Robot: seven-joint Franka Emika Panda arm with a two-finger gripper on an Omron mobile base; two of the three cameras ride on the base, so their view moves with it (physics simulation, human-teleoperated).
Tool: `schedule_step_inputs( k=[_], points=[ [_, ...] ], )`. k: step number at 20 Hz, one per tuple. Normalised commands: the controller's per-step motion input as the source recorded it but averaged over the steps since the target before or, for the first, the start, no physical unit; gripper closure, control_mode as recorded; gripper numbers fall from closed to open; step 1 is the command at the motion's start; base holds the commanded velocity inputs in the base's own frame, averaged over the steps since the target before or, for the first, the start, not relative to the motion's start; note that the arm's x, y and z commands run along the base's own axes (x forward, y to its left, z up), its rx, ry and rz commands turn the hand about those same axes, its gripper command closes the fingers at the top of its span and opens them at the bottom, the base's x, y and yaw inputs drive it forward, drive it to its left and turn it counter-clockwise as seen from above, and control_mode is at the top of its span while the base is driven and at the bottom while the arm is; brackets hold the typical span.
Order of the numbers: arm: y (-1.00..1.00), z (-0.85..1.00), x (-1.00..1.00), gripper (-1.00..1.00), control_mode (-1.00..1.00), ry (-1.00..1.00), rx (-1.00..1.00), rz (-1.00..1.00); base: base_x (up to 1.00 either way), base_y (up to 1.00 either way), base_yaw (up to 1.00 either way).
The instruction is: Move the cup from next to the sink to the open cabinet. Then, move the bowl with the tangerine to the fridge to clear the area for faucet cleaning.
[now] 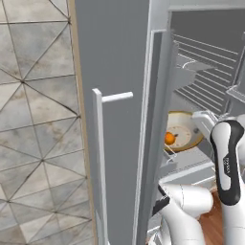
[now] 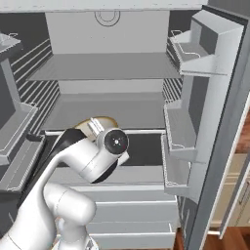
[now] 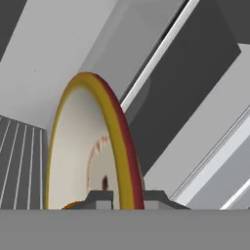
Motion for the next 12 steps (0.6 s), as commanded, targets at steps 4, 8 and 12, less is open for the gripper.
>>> schedule_step_inputs(
  k=[4,8,12],
  points=[
    [0.00,0.00,0.00,1.00,1.00,0.00,0.00,0.00,0.83,0.00,-0.05],
    [-0.05,0.19,0.33,1.00,-1.00,0.00,0.09,0.00,0.00,0.00,0.00],
    [-0.05,0.26,0.44,1.00,-1.00,0.01,0.23,-0.04,0.00,0.00,0.00]
  ],
)
